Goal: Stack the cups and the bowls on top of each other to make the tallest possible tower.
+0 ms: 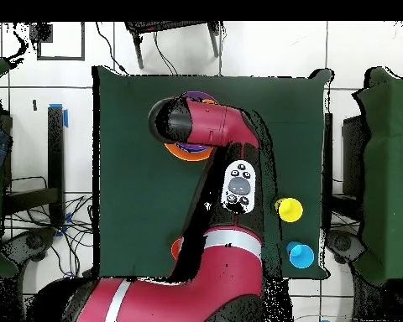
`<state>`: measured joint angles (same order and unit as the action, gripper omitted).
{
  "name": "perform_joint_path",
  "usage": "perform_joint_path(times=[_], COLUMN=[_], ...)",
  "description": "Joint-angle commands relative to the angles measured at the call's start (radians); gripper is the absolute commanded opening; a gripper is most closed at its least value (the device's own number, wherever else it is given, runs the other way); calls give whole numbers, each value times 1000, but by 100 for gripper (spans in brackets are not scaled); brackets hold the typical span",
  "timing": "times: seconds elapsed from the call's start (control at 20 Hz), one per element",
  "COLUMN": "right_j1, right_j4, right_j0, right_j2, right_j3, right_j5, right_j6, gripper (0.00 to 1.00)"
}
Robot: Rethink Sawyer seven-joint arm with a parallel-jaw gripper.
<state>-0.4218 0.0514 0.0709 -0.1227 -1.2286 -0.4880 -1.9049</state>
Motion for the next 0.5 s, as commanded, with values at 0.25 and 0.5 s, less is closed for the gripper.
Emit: perform_joint_path(times=[0.25,0.5], right_j1=[41,41], right_j4=[-27,-17], right_j0=[-29,-19], right_j2=[65,80], right_j3=[-58,-63], right_j5=[28,33], right_j6=[-99,-99], gripper=[0,0])
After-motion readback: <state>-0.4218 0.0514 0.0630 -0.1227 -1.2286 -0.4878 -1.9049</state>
